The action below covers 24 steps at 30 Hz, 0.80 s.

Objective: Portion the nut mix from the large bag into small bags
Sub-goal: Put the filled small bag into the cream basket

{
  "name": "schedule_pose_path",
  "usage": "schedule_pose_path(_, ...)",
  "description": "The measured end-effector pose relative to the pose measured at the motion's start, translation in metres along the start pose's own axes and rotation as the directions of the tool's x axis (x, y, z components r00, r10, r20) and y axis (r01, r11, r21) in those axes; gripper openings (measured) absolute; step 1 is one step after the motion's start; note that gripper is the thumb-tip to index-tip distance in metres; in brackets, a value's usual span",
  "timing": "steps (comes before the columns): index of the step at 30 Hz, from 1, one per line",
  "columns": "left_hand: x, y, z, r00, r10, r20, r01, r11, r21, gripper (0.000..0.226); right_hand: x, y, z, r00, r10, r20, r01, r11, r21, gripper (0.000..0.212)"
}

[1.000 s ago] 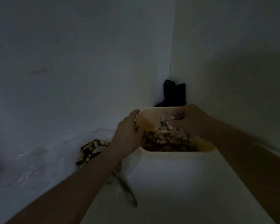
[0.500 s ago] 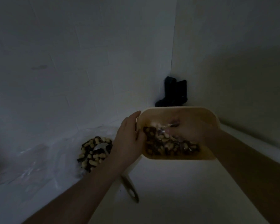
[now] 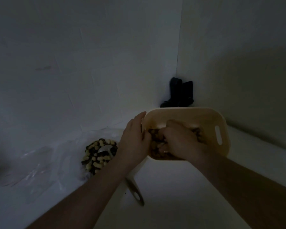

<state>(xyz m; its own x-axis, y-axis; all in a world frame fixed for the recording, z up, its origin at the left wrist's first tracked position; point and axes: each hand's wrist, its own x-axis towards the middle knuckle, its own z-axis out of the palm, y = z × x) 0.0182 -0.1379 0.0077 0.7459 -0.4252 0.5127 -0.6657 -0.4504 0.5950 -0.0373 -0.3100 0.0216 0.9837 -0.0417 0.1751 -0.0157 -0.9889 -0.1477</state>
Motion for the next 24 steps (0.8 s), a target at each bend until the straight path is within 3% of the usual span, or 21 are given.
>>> schedule_pose_path(2,0.001,0.000,0.000,1.000,-0.007,0.000,0.007,1.000,0.001,0.058,0.000,-0.002,-0.002,0.997,-0.075,0.003,0.074,0.996,0.050,0.009)
schedule_pose_path(5,0.002,0.002,0.000,1.000,-0.023,-0.002,0.023,1.000,0.001,0.059,0.003,-0.005,0.003,0.974,-0.165,0.153,0.159,0.986,0.056,0.010)
schedule_pose_path(10,0.003,0.003,0.001,1.000,-0.031,0.004,0.031,0.999,-0.009,0.057,0.011,-0.006,-0.009,0.937,-0.087,0.339,0.074,0.996,0.049,0.021)
schedule_pose_path(13,0.009,0.004,0.001,0.997,-0.082,-0.006,0.082,0.997,-0.015,0.057,0.002,-0.007,-0.030,0.924,-0.071,0.375,-0.008,0.978,0.206,0.029)
schedule_pose_path(17,0.024,0.005,0.002,0.970,-0.244,-0.023,0.235,0.952,-0.198,0.051,-0.017,-0.005,-0.039,0.990,-0.084,0.111,0.039,0.931,0.363,0.031)
schedule_pose_path(20,0.028,0.007,0.003,0.937,-0.349,-0.004,0.333,0.895,-0.298,0.032,-0.025,0.000,-0.020,0.988,-0.099,-0.118,0.119,0.978,0.171,0.033)
schedule_pose_path(24,0.020,0.006,0.007,0.970,-0.242,-0.004,0.234,0.943,-0.238,0.026,-0.024,0.007,0.002,0.918,-0.155,-0.366,0.204,0.974,0.099,0.042)
